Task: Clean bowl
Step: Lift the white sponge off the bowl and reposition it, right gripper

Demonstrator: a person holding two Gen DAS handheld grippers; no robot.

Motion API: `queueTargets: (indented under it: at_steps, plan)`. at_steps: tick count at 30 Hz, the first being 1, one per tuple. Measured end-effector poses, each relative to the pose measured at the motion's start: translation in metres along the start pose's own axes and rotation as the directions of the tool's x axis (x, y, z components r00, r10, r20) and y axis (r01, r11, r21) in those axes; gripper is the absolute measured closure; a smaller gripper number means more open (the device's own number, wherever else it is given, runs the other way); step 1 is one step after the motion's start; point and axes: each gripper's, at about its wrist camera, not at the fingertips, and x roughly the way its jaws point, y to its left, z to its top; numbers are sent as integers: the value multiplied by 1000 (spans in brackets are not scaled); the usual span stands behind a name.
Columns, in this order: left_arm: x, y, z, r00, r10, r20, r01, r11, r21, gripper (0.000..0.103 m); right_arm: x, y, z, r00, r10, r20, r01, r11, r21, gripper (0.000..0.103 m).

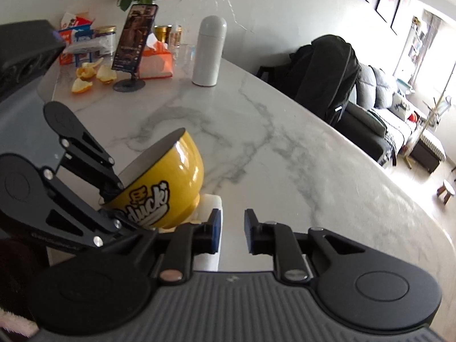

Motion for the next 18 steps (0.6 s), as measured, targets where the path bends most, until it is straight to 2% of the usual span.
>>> queueTargets:
  at_steps: [2,3,5,6,10,13,18]
  plan:
    - [-1,-1,-2,1000,5,-3,-5,1000,-2,81,-3,-7,-6,1000,3,11,-4,997,71,70]
    - [-1,-2,-3,1000,7,-4,-7,1000,-2,81,-6,-10,-8,1000,19,21,-21,995,102,68]
    - [-1,-2,-4,1000,10,-5,-10,1000,-4,81,-10,-12,-14,998,56,40,-62,986,154,58]
    - [-1,-2,-3,1000,11,-5,-11,1000,-4,81,-11,-12,-18,997,61,46,-68,982,175,56]
    - [-2,-1,-3,1000,17,-6,-17,1000,-5,81,-17,-8,-22,997,26,71,-40,978,205,56]
    - [-4,-1,-3,1000,18,-4,-18,1000,-8,81,-24,-5,-21,994,38,101,-59,975,215,56]
    - [-4,0,-4,1000,21,-4,-21,1000,-10,80,-7,-5,-31,996,47,71,-64,963,261,57]
